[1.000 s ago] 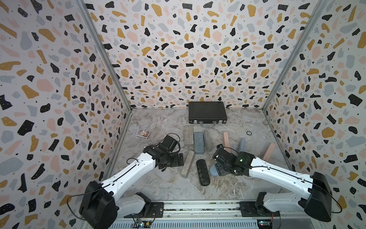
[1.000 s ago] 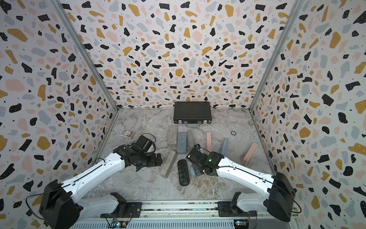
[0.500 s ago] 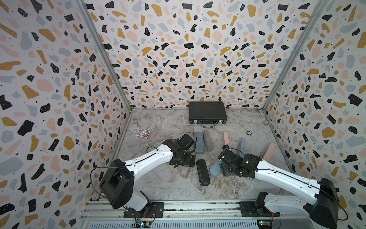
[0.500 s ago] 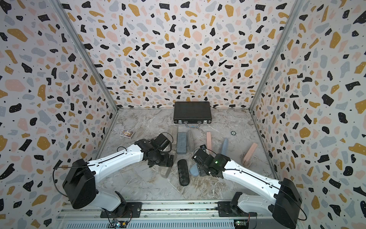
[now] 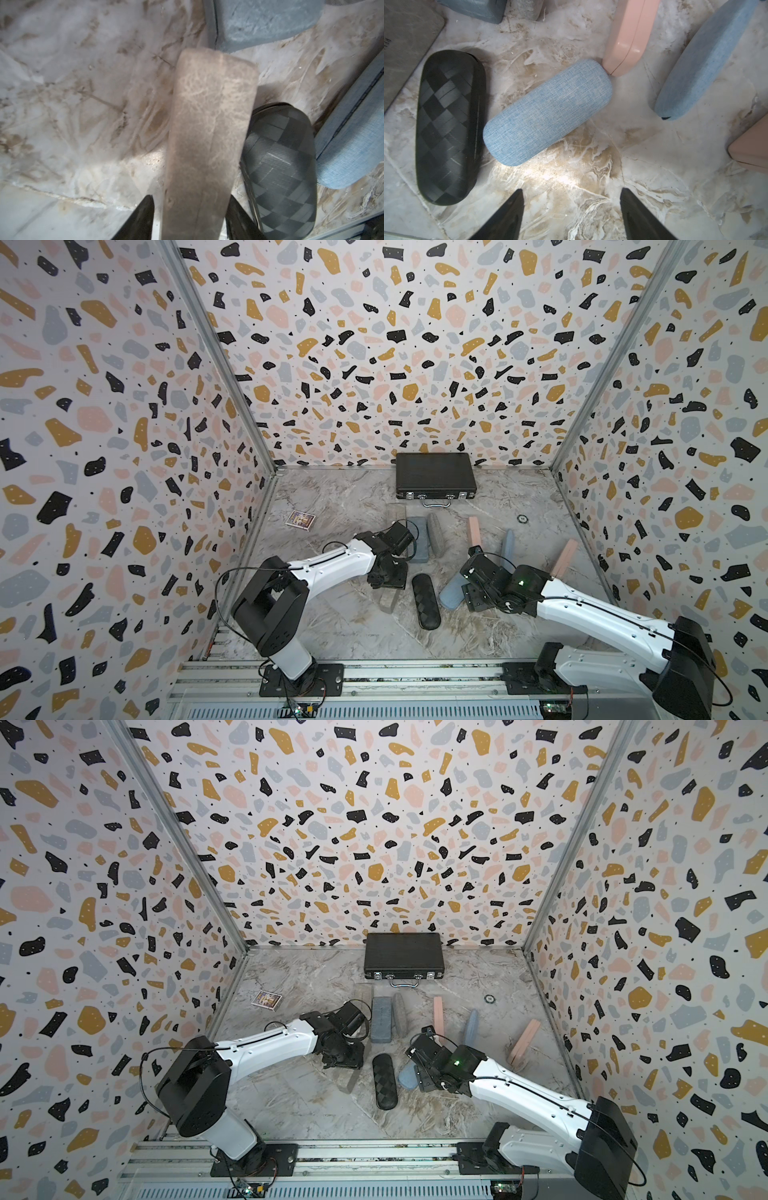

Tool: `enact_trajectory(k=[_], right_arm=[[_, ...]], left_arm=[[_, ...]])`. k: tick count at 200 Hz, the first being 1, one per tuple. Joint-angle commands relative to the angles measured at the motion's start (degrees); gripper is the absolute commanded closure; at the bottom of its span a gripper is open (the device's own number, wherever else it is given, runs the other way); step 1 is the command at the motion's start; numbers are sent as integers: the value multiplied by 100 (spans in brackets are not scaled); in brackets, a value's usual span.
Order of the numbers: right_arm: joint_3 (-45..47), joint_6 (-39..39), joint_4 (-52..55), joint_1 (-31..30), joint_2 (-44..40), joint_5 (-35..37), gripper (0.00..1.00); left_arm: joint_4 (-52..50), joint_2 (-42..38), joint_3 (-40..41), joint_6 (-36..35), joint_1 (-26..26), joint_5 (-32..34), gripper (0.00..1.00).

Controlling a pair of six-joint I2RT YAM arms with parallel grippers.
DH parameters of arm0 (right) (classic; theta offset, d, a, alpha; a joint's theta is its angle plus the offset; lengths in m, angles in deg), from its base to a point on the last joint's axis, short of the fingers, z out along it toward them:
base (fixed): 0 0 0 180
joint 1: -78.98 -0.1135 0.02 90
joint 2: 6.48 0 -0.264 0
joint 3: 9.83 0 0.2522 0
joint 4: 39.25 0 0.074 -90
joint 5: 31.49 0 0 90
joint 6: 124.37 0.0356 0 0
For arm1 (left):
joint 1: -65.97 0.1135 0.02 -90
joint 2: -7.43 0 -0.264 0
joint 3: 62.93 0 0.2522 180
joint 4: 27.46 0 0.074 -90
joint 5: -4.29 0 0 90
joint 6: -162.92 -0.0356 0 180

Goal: Close the glasses case
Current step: Adjust the glasses case at the center of the board.

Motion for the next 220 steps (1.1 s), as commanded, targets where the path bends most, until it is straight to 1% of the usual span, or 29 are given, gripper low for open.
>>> enact_trajectory(k=[1,18,33,58,74,88,101,118,137,155,191,196,207,220], right_arm=[[83,-39,-97,19,-208,-283,27],[83,-97,-157,17,-237,-508,29],[40,-87,-123,19,-237,-535,30],[-24,-97,-25,16,-245,-521,31],[-38,-92,-26,17,-246,-528,32],[-24,-81,-88,19,-231,-579,32],[-15,-63,-160,19,-198,-642,32],[-6,-44,-235,19,-154,-737,32],[-15,-35,-239,19,-154,-784,33],[-17,-52,-236,17,-215,-810,32],[14,-43,-235,19,-316,-836,32],[17,-36,-236,19,-316,-843,32],[25,-40,-248,17,-305,-882,32],[22,-43,-245,19,-283,-908,32]], left_arm=[[246,-1,144,55,-13,-95,53],[357,-141,299,161,74,-139,59],[594,-421,569,262,236,-308,66],[1199,-1000,1280,468,703,-936,78],[1503,-1345,1675,544,934,-1271,79],[1773,-1565,1966,615,995,-1554,80],[2297,-1817,2281,769,1008,-1892,80],[3068,-2061,2728,1042,1024,-2309,78],[3821,-2159,3148,1299,1054,-2721,76],[4403,-2162,3450,1478,1068,-2944,75],[4844,-2065,3706,1558,1115,-3141,70],[4880,-2050,3730,1735,1119,-3160,68],[4871,-2037,3761,1761,1130,-3149,64],[4676,-2050,3735,1717,1141,-3087,57]])
